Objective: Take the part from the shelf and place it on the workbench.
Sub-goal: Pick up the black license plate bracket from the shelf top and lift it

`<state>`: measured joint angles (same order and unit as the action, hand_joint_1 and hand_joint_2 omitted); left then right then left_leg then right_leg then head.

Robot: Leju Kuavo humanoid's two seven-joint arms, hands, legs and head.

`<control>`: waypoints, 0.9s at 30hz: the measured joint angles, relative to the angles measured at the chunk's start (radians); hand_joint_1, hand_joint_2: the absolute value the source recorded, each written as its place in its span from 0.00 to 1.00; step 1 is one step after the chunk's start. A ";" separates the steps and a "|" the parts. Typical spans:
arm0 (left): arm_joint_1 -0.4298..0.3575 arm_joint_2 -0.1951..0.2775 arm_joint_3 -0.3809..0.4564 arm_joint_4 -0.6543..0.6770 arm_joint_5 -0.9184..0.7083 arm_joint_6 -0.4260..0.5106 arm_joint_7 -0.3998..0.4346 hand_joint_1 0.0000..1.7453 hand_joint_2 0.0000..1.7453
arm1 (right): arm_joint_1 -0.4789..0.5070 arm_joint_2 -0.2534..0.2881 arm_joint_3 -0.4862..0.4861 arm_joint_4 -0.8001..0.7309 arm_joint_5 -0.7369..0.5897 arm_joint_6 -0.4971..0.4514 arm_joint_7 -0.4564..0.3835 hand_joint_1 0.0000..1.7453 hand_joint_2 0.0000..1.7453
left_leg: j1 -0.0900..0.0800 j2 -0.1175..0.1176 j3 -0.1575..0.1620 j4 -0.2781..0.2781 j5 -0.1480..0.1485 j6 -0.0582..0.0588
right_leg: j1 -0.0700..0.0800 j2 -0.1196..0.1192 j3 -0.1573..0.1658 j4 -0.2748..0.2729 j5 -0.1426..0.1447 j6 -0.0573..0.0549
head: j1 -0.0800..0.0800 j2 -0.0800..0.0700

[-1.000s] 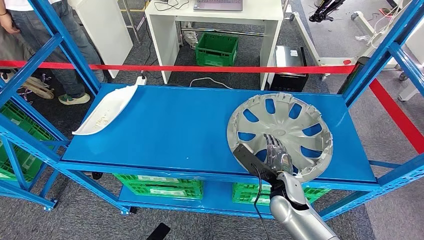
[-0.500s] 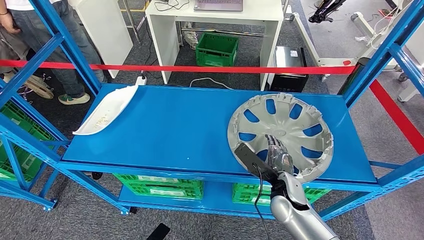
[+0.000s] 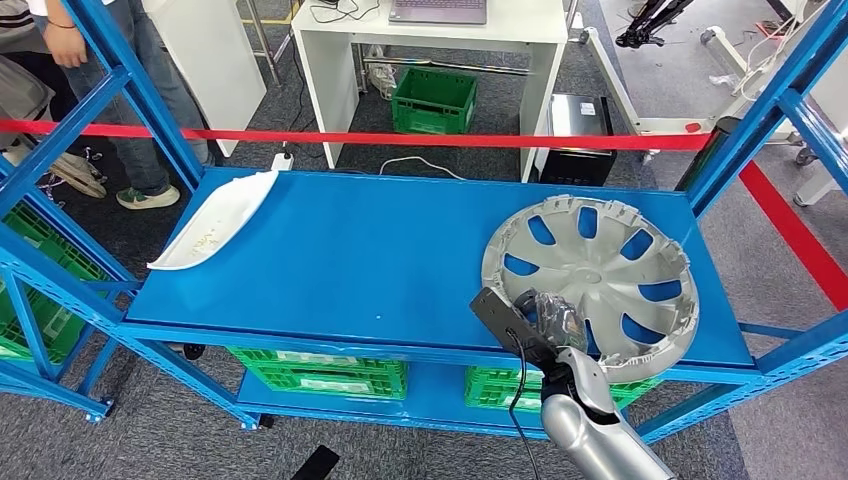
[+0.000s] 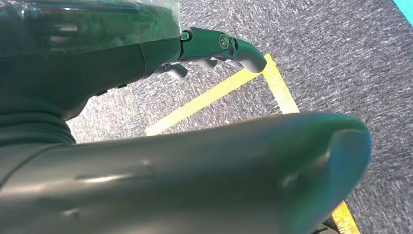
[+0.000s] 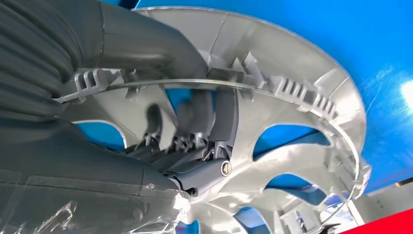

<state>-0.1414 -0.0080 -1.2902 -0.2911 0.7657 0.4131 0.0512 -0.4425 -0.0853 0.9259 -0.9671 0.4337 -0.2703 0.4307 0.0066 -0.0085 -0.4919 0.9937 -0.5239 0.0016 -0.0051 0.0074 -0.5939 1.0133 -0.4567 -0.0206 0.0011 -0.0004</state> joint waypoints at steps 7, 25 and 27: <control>0.001 0.000 0.001 0.000 0.000 0.000 -0.001 0.00 0.00 | 0.002 -0.004 0.001 -0.010 -0.003 -0.002 0.002 1.00 1.00 | 0.000 0.000 0.001 0.000 0.000 0.000 | 0.000 0.000 0.001 -0.002 0.000 0.000 | 0.000 0.000; 0.003 0.000 0.012 0.000 -0.002 0.004 -0.007 0.00 0.00 | 0.010 -0.017 -0.002 -0.022 -0.031 -0.038 -0.020 1.00 1.00 | 0.000 0.000 0.001 0.000 -0.001 0.002 | 0.000 0.000 0.002 -0.003 0.000 0.001 | 0.000 0.000; 0.004 0.000 0.017 0.000 -0.002 0.005 -0.011 0.00 0.00 | 0.013 -0.020 -0.006 -0.029 -0.036 -0.055 -0.027 1.00 1.00 | 0.000 0.000 0.001 0.000 -0.001 0.002 | 0.000 0.000 0.002 -0.004 0.000 0.001 | 0.000 0.000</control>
<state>-0.1375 -0.0080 -1.2737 -0.2911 0.7634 0.4182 0.0404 -0.4293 -0.1056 0.9204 -0.9963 0.3976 -0.3249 0.4032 0.0066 -0.0090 -0.4913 0.9936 -0.5248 0.0031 -0.0050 0.0069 -0.5921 1.0098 -0.4565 -0.0196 0.0010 -0.0004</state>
